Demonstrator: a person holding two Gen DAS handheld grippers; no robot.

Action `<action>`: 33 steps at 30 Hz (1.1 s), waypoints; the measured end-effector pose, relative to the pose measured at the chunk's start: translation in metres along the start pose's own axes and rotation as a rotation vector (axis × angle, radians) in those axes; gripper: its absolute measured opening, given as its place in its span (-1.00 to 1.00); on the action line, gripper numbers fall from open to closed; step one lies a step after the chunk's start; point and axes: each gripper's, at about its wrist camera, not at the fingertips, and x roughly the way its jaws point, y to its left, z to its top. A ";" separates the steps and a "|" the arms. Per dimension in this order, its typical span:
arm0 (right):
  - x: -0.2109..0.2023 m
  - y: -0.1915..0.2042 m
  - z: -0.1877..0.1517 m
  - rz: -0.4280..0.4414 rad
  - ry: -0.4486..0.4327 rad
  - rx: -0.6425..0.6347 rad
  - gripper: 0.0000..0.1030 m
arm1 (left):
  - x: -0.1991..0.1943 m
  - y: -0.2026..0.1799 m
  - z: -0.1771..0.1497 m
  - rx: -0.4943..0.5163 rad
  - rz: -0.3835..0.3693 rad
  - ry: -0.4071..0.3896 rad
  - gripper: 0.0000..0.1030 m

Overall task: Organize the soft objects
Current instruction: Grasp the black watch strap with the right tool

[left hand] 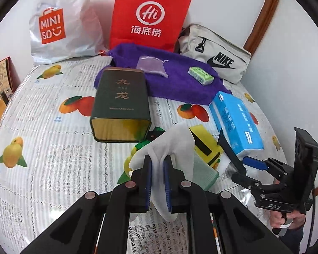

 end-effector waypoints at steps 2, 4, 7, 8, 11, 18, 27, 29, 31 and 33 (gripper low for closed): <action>0.007 0.002 -0.001 -0.022 0.020 -0.011 0.09 | 0.002 -0.002 0.000 0.007 -0.007 0.002 -0.79; 0.012 0.002 -0.002 -0.035 0.033 -0.015 -0.42 | 0.004 -0.002 0.000 0.005 -0.016 0.005 -0.79; 0.010 0.001 -0.003 -0.023 0.051 -0.023 -0.61 | 0.007 -0.002 0.001 0.008 -0.025 0.008 -0.79; 0.008 0.003 -0.004 0.019 0.066 -0.025 -0.62 | 0.007 -0.001 0.001 0.006 -0.027 0.008 -0.79; 0.005 0.011 -0.006 0.042 0.082 -0.059 -0.60 | 0.007 0.000 0.000 0.004 -0.037 0.009 -0.79; 0.015 0.009 0.003 0.024 0.069 -0.022 -0.03 | 0.007 0.000 -0.001 0.008 -0.042 0.015 -0.79; 0.016 0.010 0.006 0.008 0.071 -0.009 -0.61 | 0.008 0.000 -0.002 0.017 -0.037 0.019 -0.79; 0.011 0.011 0.003 0.009 0.069 -0.010 -0.61 | 0.007 -0.001 -0.003 0.019 -0.038 0.016 -0.79; 0.005 0.011 0.000 0.013 0.058 -0.011 -0.61 | 0.004 -0.002 -0.002 0.018 -0.040 0.007 -0.79; -0.002 0.011 -0.003 0.017 0.049 -0.010 -0.61 | 0.001 -0.003 -0.002 0.017 -0.045 0.001 -0.79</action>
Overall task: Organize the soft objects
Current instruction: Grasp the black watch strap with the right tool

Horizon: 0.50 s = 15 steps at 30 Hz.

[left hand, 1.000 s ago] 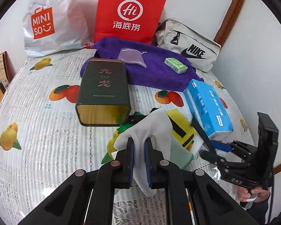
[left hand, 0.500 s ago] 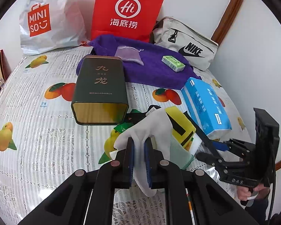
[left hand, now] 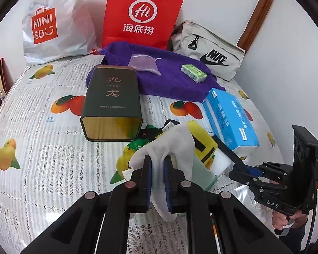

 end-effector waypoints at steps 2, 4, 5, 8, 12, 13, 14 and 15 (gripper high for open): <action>-0.007 0.000 -0.002 0.003 -0.011 0.005 -0.61 | -0.003 -0.002 0.001 -0.001 -0.003 -0.006 -0.79; -0.012 -0.001 -0.003 0.003 -0.019 0.010 -0.61 | -0.009 -0.005 0.003 -0.002 -0.008 -0.014 -0.79; -0.016 -0.001 -0.003 0.004 -0.023 0.011 -0.61 | -0.011 -0.006 0.004 0.000 -0.008 -0.020 -0.79; -0.027 0.001 -0.004 0.003 -0.043 0.003 -0.61 | -0.021 -0.009 0.006 -0.002 -0.011 -0.041 -0.79; -0.042 0.003 -0.003 0.000 -0.072 0.000 -0.61 | -0.032 -0.012 0.009 -0.005 -0.027 -0.061 -0.79; -0.047 0.004 -0.002 0.001 -0.081 -0.004 -0.61 | -0.034 -0.012 0.010 -0.006 -0.030 -0.063 -0.79; -0.050 0.005 -0.001 -0.002 -0.088 -0.007 -0.61 | -0.036 -0.012 0.010 -0.008 -0.033 -0.064 -0.79; -0.053 0.005 0.000 -0.005 -0.093 -0.008 -0.61 | -0.038 -0.013 0.011 -0.009 -0.036 -0.068 -0.79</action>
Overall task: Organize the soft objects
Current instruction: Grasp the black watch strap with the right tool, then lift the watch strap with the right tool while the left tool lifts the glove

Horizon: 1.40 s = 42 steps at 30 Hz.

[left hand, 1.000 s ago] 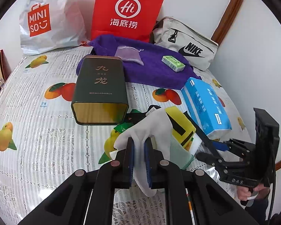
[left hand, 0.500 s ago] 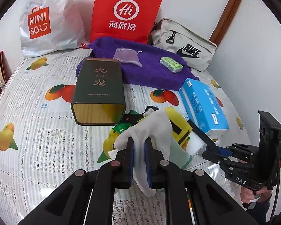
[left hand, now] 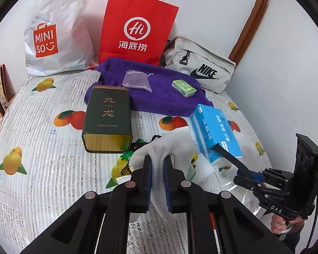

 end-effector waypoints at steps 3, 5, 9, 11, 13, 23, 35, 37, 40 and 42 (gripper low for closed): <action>-0.009 0.001 0.004 -0.002 -0.016 0.003 -0.61 | -0.005 -0.003 0.004 -0.003 -0.006 -0.007 -0.79; -0.013 0.000 0.007 -0.008 -0.024 0.007 -0.61 | -0.008 -0.003 0.007 -0.003 -0.003 -0.010 -0.79; -0.023 -0.004 0.015 -0.025 -0.041 0.021 -0.61 | -0.015 -0.002 0.014 -0.013 -0.004 -0.019 -0.79; -0.028 -0.007 0.017 -0.042 -0.046 0.021 -0.61 | -0.018 -0.001 0.018 -0.017 -0.003 -0.024 -0.79; -0.032 -0.010 0.019 -0.048 -0.053 0.027 -0.61 | -0.020 0.001 0.023 -0.022 0.001 -0.027 -0.79; -0.043 -0.035 0.031 -0.089 -0.068 0.076 -0.69 | -0.022 0.025 0.033 -0.071 0.035 -0.026 -0.79; -0.021 -0.045 0.048 -0.075 -0.024 0.067 -0.86 | -0.008 0.033 0.051 -0.083 0.030 -0.013 -0.79; -0.020 -0.046 0.043 -0.077 -0.006 0.058 -0.83 | -0.003 0.031 0.051 -0.081 0.019 -0.005 -0.79; -0.021 -0.048 0.027 -0.074 0.021 0.048 -0.19 | 0.004 0.025 0.050 -0.066 0.002 0.013 -0.79; -0.021 -0.047 0.016 -0.085 0.023 0.038 0.03 | 0.008 0.022 0.049 -0.057 -0.005 0.024 -0.79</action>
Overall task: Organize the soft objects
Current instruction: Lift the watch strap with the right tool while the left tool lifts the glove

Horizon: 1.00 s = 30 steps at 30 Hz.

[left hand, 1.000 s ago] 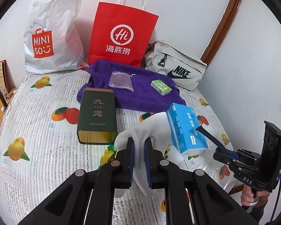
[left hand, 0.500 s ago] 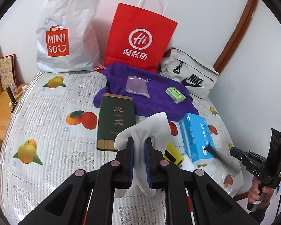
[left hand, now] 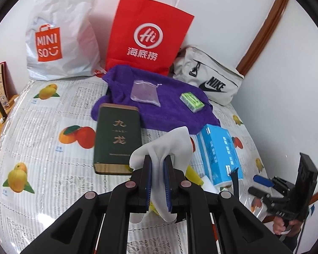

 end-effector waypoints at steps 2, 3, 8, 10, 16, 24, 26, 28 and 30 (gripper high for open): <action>0.007 0.002 -0.010 0.004 0.022 -0.005 0.03 | 0.002 -0.002 -0.001 0.004 -0.001 0.005 -0.79; 0.011 0.003 -0.013 0.009 0.034 -0.002 0.03 | 0.002 -0.002 -0.001 0.005 -0.002 0.008 -0.79; 0.039 0.006 -0.024 -0.024 0.071 0.011 0.03 | -0.005 0.005 -0.011 -0.004 -0.007 0.014 -0.79; 0.050 0.005 -0.025 -0.041 0.080 0.021 -0.33 | -0.007 0.011 -0.017 -0.016 -0.011 0.023 -0.79; 0.058 0.011 -0.030 -0.032 0.084 -0.001 -0.60 | 0.000 0.037 -0.045 -0.083 0.032 0.072 -0.79; 0.037 0.033 -0.043 0.024 0.056 -0.027 -0.62 | 0.005 0.048 -0.078 -0.110 0.037 0.100 -0.79; 0.033 0.035 -0.049 0.031 0.051 -0.019 -0.62 | 0.002 0.048 -0.085 -0.109 0.030 0.095 -0.79; 0.029 0.035 -0.054 0.040 0.048 -0.005 -0.62 | -0.005 0.046 -0.091 -0.100 0.017 0.083 -0.79; 0.025 0.035 -0.059 0.037 0.043 0.009 -0.62 | -0.012 0.042 -0.095 -0.085 0.012 0.070 -0.79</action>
